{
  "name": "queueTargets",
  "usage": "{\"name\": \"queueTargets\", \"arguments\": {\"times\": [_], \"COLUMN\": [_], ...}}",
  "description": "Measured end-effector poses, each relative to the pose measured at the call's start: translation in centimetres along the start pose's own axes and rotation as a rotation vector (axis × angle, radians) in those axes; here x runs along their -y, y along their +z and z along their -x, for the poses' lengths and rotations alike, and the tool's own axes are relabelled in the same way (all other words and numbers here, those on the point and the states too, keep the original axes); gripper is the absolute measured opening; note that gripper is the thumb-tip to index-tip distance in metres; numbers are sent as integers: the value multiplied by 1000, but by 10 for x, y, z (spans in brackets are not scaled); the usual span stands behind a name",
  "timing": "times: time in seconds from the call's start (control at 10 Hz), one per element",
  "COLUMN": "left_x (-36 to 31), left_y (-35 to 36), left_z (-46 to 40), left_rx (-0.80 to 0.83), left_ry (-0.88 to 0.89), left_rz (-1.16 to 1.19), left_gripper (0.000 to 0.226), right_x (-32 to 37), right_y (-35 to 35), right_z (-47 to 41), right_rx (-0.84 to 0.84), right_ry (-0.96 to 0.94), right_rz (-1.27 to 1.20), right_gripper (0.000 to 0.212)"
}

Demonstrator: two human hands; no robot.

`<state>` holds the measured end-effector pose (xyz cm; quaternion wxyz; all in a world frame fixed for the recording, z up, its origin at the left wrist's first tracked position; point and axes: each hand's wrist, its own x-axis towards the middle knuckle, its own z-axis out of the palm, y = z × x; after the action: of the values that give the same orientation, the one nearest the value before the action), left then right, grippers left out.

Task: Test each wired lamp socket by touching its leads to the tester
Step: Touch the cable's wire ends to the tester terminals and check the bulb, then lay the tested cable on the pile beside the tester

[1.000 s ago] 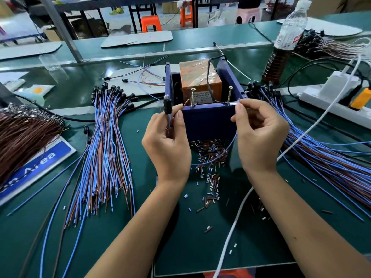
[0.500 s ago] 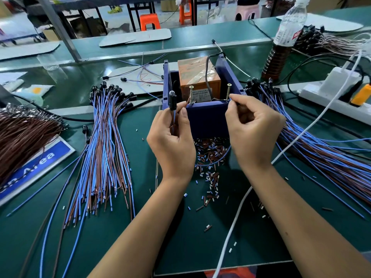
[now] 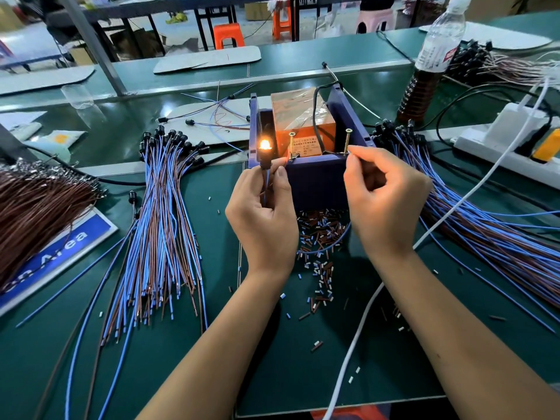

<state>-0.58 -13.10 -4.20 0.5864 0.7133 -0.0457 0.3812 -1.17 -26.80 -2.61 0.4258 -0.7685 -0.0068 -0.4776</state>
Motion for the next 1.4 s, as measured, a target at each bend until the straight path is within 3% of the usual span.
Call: {"name": "queueTargets", "arguments": {"times": [0.4,0.5,0.6,0.7,0.8,0.9,1.0,1.1,1.2,1.3,1.4], "left_x": [-1,-11,-31,-57,-78,-102,-121,-128,-123,-113,-102], "left_y": [-3,-6,9,41,87,141,186,217,236,245,245], "left_z": [0,2,10,17,21,41,66,81,79,67,53], "left_rx": [-18,-35,44,206,512,883,1132,1214,1053,838,701], "left_ry": [30,166,153,-44,-301,-652,-1022,-1262,-1382,-1430,-1434], "left_rz": [16,32,81,180,213,256,327,385,457,508,557], "left_gripper": [17,17,16,18,18,30,43,38,35,34,29], "right_x": [-4,-4,-5,-12,-27,-47,-65,-78,-85,-84,-73], "right_y": [1,-1,-10,-35,-74,-123,-161,-183,-197,-204,-194], "right_z": [0,1,0,-10,-26,-35,-32,-28,-33,-37,-43], "right_rx": [1,-11,-3,-60,-207,-371,-424,-427,-399,-316,-74], "right_ry": [-6,86,161,216,309,399,486,575,610,477,219], "right_rz": [-12,-70,-134,-144,-146,-132,-59,21,113,409,678], "right_gripper": [15,15,13,12,11,12,10,10,16,43,48]}}
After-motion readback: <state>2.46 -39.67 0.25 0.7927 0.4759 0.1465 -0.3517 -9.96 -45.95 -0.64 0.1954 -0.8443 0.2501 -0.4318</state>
